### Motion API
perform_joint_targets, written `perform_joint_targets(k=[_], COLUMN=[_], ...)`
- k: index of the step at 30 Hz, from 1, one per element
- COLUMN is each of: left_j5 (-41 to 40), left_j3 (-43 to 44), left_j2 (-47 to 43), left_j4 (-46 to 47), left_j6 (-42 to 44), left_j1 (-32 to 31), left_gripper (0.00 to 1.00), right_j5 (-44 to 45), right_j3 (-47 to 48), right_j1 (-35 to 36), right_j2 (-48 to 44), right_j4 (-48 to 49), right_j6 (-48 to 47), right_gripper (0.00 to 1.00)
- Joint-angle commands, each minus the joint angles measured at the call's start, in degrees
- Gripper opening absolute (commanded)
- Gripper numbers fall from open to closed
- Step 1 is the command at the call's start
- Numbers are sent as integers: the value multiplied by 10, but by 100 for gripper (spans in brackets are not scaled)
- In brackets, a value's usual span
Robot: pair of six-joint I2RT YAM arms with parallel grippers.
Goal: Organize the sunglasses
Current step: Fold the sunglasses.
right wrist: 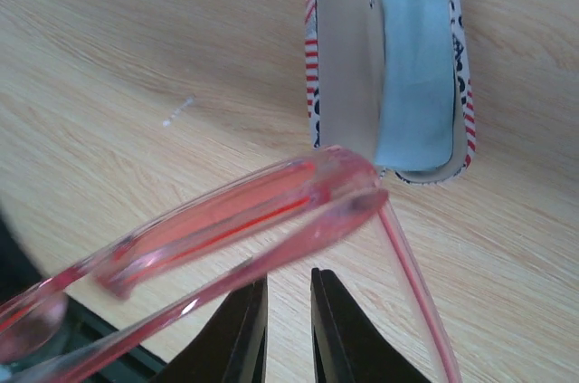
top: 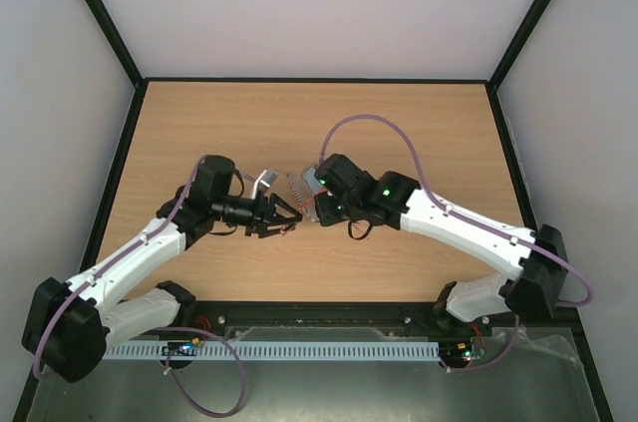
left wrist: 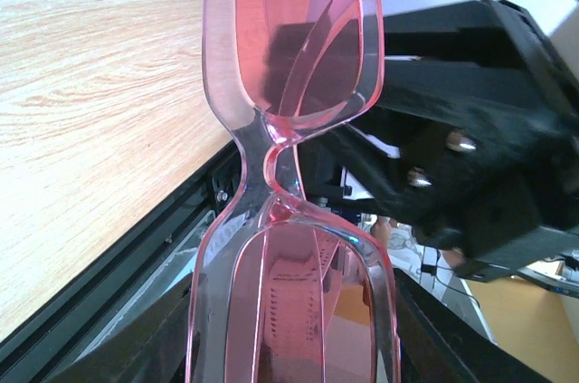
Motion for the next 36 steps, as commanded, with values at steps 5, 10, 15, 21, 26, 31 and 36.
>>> perform_joint_targets(k=[5,10,15,21,26,31,36], left_j5=[-10,-9,-9,-6,-6,-5,-6], left_j3=[16,24,34,30,20,15,2], left_j2=[16,20,20,22,31,43,50], left_j4=[30,26,25,41,79,107,137], left_j6=[4,9,9,3,-14,-27,-40], left_j1=[14,15,15,15,15,12,-2], left_gripper=[41,41,41,41,41,41,41], right_j5=[89,123,102,4,-15,-33,-30], right_j3=[38,-20,-91,-118,-94,-74,-48], right_j1=[-26,-115,-169,-169,-116,-56,-14], right_j2=[-112,-133,-131,-100,-85,-60,-35], right_j4=[-79,-87,-45,27,47,72,105], right_j6=[17,7,4,-5,11,46,76], right_gripper=[23,26,28,27,27,22,22])
